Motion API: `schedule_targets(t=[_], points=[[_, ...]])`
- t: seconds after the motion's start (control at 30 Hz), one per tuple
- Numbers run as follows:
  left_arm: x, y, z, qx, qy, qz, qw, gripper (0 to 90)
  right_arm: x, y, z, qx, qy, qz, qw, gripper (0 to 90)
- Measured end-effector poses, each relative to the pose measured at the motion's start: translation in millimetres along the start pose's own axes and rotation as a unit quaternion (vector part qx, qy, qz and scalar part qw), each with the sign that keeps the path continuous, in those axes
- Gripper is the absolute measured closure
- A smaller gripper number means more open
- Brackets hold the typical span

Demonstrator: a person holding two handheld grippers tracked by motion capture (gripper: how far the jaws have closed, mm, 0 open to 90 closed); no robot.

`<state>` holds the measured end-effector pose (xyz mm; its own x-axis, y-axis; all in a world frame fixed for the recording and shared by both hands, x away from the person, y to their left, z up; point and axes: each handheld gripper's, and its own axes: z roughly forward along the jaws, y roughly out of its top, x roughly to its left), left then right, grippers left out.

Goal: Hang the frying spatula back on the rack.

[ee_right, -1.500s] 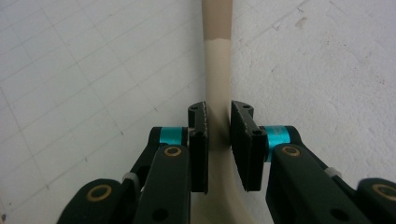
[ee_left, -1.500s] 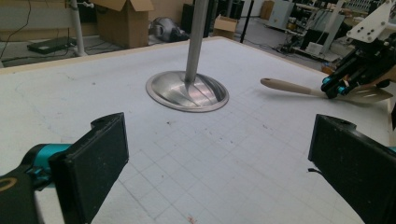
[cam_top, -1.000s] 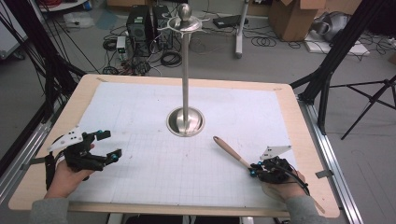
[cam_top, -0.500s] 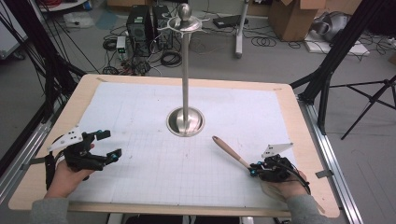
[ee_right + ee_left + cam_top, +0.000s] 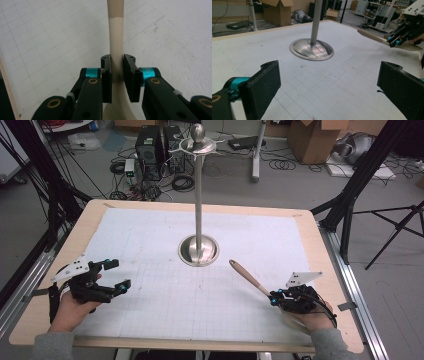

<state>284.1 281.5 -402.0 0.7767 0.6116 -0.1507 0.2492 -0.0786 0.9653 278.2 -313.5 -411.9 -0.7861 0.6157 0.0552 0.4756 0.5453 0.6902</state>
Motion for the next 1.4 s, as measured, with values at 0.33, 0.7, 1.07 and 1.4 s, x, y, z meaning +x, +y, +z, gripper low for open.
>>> schedule_targets(t=[0.33,0.7,1.07,1.4], points=[[3.3,-2.0,-3.6,-0.005,0.003,-0.003,1.0000,5.4,-4.7,5.1,-5.4,-0.022,0.015,-0.002,0.9996,78.1],[1.9,-2.1,1.0,-0.001,-0.003,-0.003,1.0000,5.5,-11.0,18.9,-20.5,-0.060,0.025,-0.003,0.9979,78.1],[3.1,-4.1,0.3,-0.003,-0.005,-0.009,0.9999,5.5,-17.4,44.0,-37.2,-0.068,0.027,-0.017,0.9972,78.0],[3.1,-5.1,-1.5,-0.002,-0.004,-0.010,0.9999,5.4,-23.2,67.3,-52.5,-0.084,0.040,-0.033,0.9951,78.1]])
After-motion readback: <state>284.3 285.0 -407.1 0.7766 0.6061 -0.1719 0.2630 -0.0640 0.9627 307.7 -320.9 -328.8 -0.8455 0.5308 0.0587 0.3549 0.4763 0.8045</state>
